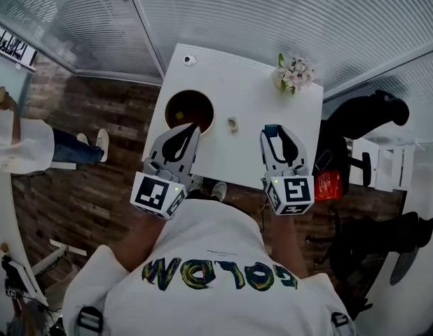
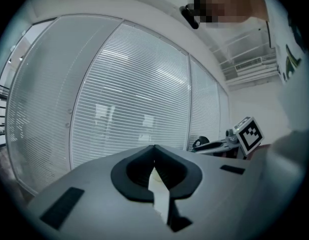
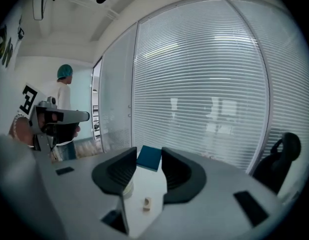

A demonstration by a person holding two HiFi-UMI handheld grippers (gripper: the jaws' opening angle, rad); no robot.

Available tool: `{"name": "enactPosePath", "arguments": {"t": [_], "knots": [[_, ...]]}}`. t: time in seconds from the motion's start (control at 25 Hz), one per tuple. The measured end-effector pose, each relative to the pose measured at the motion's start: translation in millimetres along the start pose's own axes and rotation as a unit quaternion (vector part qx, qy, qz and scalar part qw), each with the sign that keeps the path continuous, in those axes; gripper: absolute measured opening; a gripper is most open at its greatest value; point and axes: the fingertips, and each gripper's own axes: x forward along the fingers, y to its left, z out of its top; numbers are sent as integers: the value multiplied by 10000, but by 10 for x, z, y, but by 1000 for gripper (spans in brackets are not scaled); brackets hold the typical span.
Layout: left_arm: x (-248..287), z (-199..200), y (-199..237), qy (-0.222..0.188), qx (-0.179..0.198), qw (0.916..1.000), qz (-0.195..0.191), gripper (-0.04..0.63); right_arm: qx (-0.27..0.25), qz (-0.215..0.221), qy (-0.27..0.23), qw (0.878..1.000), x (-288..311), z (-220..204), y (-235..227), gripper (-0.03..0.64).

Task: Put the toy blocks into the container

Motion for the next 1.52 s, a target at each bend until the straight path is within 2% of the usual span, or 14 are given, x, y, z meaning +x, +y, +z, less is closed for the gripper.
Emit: {"name": "enactPosePath", "arguments": {"t": [0.24, 0.56, 0.8, 1.28, 1.52], "knots": [[-128, 14, 118, -8, 16, 9998, 216, 14, -128, 285, -116, 9994, 111, 129, 187, 161], [-498, -9, 401, -4, -7, 9970, 779, 14, -346, 995, -255, 9941, 328, 276, 725, 161], [-633, -23, 536, -32, -76, 9951, 984, 14, -385, 1251, -217, 9912, 453, 275, 937, 161], [-649, 34, 570, -135, -53, 9954, 948, 14, -782, 1703, 119, 9822, 1288, -208, 1379, 163], [-703, 27, 609, -125, -109, 9950, 983, 14, -1092, 2002, 540, 9721, 1774, -556, 1627, 163]]}}
